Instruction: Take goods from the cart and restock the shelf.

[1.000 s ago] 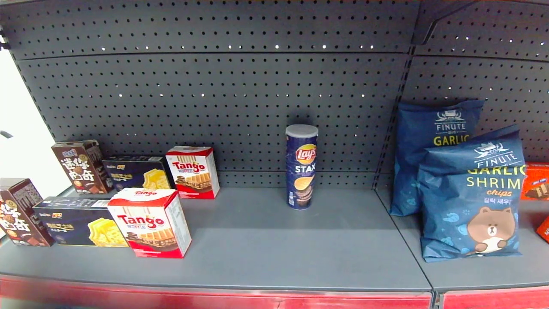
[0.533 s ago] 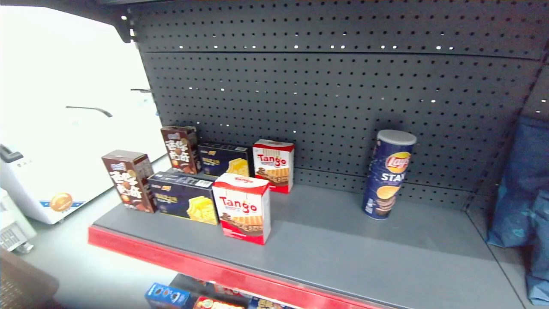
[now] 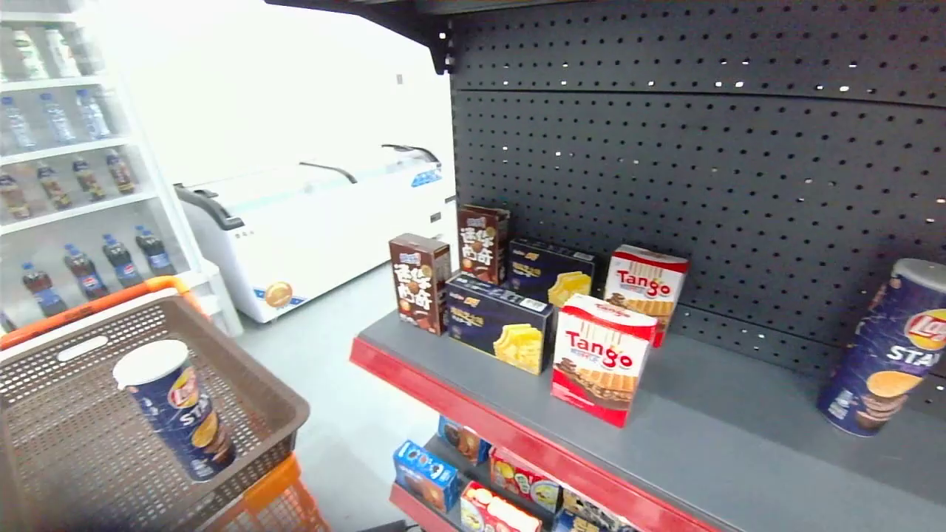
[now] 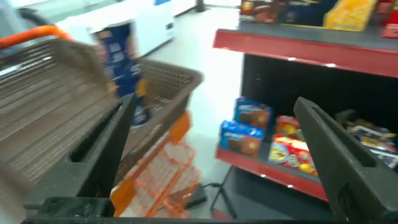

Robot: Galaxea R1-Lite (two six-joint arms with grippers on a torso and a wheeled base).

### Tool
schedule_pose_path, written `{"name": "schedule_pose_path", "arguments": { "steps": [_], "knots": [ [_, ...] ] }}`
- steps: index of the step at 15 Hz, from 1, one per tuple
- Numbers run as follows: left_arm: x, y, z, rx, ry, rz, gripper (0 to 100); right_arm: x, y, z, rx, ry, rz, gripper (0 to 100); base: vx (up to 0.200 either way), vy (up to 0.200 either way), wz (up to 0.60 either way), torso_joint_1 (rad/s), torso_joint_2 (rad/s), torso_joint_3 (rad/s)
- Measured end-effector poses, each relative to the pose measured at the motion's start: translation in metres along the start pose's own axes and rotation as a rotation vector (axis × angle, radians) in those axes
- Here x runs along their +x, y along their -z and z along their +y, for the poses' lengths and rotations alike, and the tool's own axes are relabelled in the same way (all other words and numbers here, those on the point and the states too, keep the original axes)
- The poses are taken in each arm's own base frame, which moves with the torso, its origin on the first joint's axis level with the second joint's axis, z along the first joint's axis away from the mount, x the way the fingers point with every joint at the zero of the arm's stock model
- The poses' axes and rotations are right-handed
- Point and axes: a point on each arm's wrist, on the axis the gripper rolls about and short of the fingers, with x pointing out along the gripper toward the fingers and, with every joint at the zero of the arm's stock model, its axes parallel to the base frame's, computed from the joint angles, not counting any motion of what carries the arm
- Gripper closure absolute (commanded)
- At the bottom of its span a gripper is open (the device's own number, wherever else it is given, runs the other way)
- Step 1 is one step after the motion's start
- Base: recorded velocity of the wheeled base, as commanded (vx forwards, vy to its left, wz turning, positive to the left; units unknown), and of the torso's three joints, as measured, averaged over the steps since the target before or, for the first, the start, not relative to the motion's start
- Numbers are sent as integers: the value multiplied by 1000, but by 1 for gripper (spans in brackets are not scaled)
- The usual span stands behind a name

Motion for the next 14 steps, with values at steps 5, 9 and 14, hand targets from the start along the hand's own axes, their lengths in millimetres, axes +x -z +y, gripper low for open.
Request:
{"name": "schedule_pose_path", "arguments": {
  "steps": [5,9,14],
  "knots": [
    [0,0,0,0,-1,0,0,0,0,0,0,0,-1,0,0,0,600,5,6,3],
    [0,0,0,4,-3,1,0,0,0,0,0,0,-1,0,0,0,0,0,0,0],
    [-3,-11,0,36,-24,-31,0,0,0,0,0,1,-1,0,0,0,0,0,0,0]
  ]
}}
